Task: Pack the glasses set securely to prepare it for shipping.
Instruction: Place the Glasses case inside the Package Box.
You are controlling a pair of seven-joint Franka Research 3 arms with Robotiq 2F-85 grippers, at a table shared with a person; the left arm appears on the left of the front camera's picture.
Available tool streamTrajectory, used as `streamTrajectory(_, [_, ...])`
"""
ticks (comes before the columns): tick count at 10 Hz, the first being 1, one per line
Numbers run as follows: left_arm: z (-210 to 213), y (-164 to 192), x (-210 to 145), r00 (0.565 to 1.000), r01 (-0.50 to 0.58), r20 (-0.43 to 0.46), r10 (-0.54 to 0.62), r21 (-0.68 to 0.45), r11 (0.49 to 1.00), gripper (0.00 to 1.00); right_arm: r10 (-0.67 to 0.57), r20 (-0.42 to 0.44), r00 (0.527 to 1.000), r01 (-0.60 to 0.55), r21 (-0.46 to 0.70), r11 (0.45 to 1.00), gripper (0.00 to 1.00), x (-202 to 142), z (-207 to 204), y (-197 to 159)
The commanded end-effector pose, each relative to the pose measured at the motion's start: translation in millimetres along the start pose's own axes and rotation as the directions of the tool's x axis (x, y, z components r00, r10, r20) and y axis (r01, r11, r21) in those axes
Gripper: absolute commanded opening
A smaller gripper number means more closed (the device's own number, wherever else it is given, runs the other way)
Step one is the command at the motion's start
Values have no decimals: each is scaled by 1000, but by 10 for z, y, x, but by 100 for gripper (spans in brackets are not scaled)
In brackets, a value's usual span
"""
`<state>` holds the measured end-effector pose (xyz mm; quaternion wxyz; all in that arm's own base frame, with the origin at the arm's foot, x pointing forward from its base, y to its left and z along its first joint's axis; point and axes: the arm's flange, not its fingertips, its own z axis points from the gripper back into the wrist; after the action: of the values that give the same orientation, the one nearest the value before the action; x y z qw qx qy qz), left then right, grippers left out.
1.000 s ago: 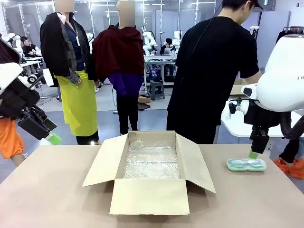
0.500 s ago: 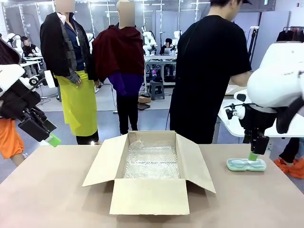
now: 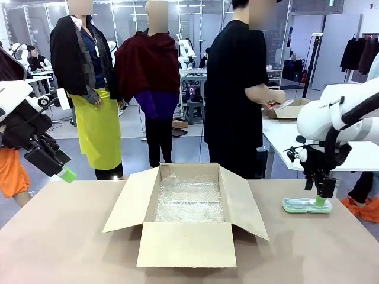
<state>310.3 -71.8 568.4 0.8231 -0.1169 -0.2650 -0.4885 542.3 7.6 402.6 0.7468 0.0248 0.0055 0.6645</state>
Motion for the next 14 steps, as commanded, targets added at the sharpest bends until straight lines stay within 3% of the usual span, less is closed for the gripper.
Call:
streamTrajectory(1, [16, 3, -23, 1000, 18, 1, -18, -13, 1000, 100, 38, 36, 999, -38, -17, 999, 100, 2, -17, -217])
streamTrajectory(6, [16, 3, -23, 1000, 18, 1, -18, -13, 1000, 100, 40, 27, 999, -39, -51, 998, 100, -46, -537, -656])
streamTrajectory(14, [16, 3, -23, 1000, 18, 1, -18, -13, 1000, 100, 13, 45, 999, -13, -12, 1000, 100, -140, -971, -778])
